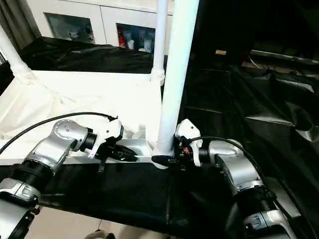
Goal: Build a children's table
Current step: Rotate leg to tighten
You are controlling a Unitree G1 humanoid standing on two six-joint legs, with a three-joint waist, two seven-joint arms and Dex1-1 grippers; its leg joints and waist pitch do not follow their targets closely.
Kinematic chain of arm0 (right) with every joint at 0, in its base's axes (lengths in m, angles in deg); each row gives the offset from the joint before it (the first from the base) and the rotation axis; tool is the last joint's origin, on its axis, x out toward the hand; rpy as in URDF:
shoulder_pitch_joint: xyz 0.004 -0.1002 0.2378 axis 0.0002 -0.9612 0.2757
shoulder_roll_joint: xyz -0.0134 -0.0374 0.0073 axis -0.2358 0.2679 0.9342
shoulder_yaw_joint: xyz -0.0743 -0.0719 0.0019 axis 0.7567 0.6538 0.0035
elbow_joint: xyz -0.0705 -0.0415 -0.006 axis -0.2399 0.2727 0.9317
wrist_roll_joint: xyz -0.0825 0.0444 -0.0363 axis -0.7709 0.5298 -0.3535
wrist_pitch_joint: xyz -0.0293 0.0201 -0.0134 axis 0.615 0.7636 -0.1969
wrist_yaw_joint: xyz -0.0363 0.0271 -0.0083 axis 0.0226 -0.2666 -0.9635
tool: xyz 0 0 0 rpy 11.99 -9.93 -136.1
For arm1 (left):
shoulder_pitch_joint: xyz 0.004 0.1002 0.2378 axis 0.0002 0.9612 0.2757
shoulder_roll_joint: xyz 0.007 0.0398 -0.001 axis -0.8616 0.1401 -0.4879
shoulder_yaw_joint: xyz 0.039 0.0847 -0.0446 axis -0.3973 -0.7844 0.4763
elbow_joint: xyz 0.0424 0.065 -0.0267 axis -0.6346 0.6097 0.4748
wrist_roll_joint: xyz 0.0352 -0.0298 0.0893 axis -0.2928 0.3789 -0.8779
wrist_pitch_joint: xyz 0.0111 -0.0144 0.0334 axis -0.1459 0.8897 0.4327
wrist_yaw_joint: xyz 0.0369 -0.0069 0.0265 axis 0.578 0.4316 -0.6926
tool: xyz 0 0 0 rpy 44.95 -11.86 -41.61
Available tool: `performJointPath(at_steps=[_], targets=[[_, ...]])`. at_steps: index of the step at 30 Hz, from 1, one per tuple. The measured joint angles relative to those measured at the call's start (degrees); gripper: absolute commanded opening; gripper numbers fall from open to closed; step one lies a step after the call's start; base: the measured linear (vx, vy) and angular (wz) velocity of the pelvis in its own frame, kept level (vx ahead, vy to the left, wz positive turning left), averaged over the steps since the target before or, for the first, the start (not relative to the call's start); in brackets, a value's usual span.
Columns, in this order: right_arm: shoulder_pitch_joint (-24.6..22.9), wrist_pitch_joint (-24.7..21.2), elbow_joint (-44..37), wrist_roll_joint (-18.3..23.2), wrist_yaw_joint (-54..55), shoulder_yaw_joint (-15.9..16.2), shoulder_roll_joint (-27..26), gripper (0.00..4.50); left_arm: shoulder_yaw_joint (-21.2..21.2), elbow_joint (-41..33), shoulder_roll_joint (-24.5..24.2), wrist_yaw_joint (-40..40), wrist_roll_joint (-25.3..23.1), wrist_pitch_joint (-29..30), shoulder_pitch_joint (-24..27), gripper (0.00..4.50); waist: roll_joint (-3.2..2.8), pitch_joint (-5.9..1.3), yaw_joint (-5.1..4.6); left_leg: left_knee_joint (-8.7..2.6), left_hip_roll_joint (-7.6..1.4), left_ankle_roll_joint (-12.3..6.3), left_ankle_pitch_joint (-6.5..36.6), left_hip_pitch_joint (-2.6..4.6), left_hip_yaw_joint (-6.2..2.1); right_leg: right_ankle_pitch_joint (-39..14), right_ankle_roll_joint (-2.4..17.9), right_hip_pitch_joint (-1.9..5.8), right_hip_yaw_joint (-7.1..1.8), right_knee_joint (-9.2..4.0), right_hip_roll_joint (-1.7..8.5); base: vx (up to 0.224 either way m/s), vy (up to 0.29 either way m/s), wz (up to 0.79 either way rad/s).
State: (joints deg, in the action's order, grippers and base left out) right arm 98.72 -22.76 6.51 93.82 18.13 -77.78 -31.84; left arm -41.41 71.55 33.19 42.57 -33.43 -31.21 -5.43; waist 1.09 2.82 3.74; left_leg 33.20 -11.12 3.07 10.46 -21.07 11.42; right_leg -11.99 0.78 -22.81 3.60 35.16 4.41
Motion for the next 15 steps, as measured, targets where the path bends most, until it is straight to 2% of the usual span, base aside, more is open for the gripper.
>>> performJointPath(at_steps=[4,6,12,15], targets=[[-0.4,0.2,0.0,0.2,0.5,-0.2,-0.4,2.85,0.0,0.0,0.5,-0.4,0.0,0.0,0.0,0.0,0.01,-0.01,0.0,0.06,-0.01,0.0,0.0,0.0,0.0,0.0,0.0,0.0,0.0,0.06,0.0,0.0,0.0,0.0],[-0.5,0.0,1.2,0.3,3.7,-2.0,-2.6,2.81,0.2,0.6,1.2,-3.2,-0.5,0.1,-0.3,0.0,0.02,-0.01,-0.02,0.18,-0.02,0.0,0.0,0.03,-0.01,0.0,0.0,0.02,-0.01,0.15,0.0,0.0,0.0,0.0],[2.7,0.5,9.4,-0.8,26.0,-9.3,-11.1,2.75,1.8,8.4,8.5,-19.8,-3.7,1.6,-5.1,0.0,0.04,-0.02,-0.58,0.58,-0.03,0.21,0.0,0.05,-0.03,0.4,0.2,0.12,-0.09,0.13,0.01,-0.009,0.001,0.0],[4.2,0.7,11.3,-1.8,36.5,-11.4,-14.1,2.75,1.9,10.6,12.1,-26.5,-4.3,3.6,-6.7,0.0,0.06,-0.04,-0.62,0.59,0.04,0.17,0.0,0.12,-0.01,0.5,0.2,0.22,-0.18,0.05,0.04,0.0,0.0,0.0]])
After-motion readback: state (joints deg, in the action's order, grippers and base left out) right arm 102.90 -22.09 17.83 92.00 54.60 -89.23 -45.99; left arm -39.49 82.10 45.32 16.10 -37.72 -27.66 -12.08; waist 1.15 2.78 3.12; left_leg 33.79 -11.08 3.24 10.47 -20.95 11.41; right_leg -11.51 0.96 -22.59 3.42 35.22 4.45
